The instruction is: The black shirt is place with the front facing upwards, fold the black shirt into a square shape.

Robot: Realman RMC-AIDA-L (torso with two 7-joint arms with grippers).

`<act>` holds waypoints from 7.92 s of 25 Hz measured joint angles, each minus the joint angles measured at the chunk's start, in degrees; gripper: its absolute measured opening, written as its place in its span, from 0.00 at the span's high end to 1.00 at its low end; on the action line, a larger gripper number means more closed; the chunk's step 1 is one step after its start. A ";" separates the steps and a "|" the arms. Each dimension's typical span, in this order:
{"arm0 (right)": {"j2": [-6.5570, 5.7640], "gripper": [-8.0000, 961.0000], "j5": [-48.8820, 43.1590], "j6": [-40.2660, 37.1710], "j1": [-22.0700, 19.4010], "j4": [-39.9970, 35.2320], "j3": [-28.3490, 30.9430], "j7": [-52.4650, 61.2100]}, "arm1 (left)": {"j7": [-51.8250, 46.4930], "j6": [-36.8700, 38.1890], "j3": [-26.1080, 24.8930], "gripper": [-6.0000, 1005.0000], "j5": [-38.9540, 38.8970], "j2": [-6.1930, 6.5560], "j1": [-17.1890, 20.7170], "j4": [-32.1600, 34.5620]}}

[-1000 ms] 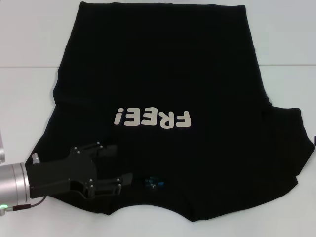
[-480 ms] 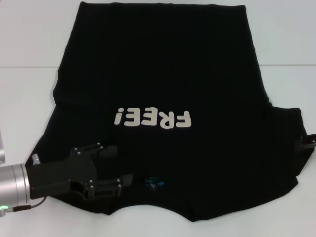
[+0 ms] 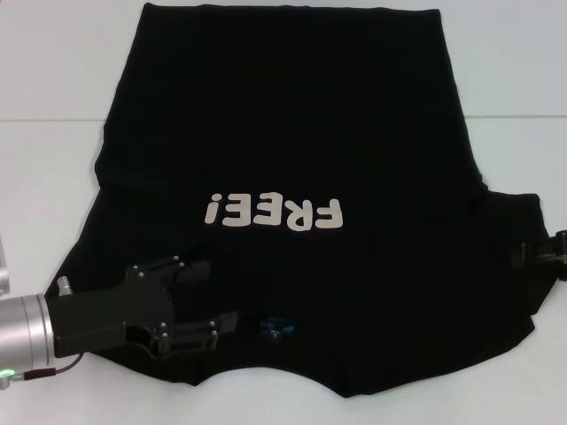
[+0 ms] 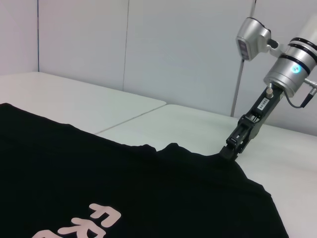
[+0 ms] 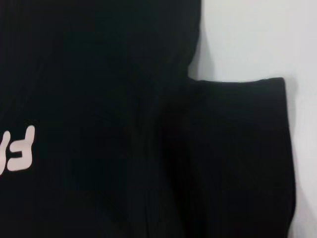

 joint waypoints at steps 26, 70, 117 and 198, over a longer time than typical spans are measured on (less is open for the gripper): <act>-0.30 0.72 -0.16 1.97 0.79 1.15 -1.14 0.40 | 0.06 0.31 -0.15 0.17 -0.43 0.01 0.18 -0.16; 0.43 0.84 11.82 1.17 5.36 -4.37 -9.79 -3.27 | 0.07 -0.10 -0.24 0.17 0.02 0.36 0.19 -0.72; 6.46 0.04 46.63 -0.68 -6.76 20.12 -12.08 -86.95 | -68.10 1.04 -20.65 0.17 26.63 12.88 -4.90 0.40; 6.21 0.04 46.50 -2.19 -7.99 20.24 -12.29 -84.55 | -67.87 -12.64 -15.52 0.94 27.00 10.38 -10.76 -6.95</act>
